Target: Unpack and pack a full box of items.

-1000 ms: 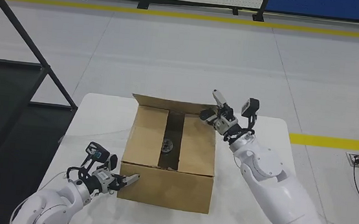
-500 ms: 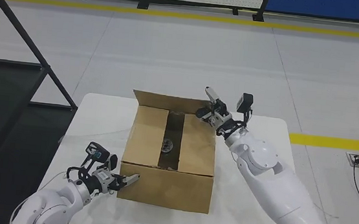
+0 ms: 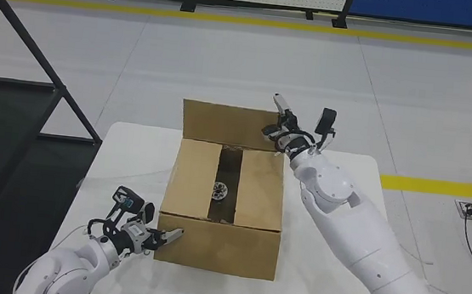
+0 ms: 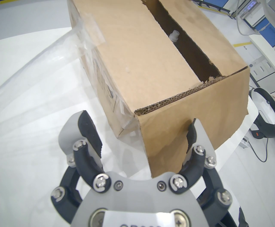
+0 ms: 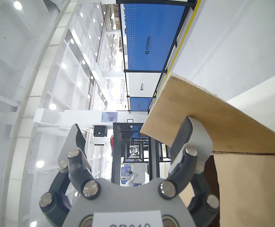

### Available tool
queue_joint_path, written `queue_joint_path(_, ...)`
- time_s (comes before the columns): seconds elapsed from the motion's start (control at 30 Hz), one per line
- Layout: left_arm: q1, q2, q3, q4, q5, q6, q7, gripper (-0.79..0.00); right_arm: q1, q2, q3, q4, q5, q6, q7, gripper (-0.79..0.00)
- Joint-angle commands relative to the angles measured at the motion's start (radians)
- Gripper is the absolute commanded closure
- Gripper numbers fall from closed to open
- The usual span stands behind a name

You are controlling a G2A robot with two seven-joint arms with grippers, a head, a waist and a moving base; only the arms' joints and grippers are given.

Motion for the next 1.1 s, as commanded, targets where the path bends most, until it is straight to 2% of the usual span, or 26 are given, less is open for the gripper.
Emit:
queue_joint_path(0.0,0.000,0.000,0.000,0.000,0.000,0.000,0.000,-0.785,0.029,-0.018,-0.014,0.051,0.000,0.011,0.003,-0.785)
queue_joint_path(0.33,0.000,0.000,0.000,0.000,0.000,0.000,0.000,-0.785,0.133,-0.120,-0.062,0.287,0.057,0.008,0.079,-0.785)
queue_joint_path(0.67,0.000,0.000,0.000,0.000,0.000,0.000,0.000,-0.785,0.189,-0.220,-0.107,0.464,0.028,0.007,0.022,-0.785)
queue_joint_path(1.07,0.000,0.000,0.000,0.000,0.000,0.000,0.000,-0.785,0.226,-0.299,-0.118,0.608,-0.009,0.055,0.088,-0.785)
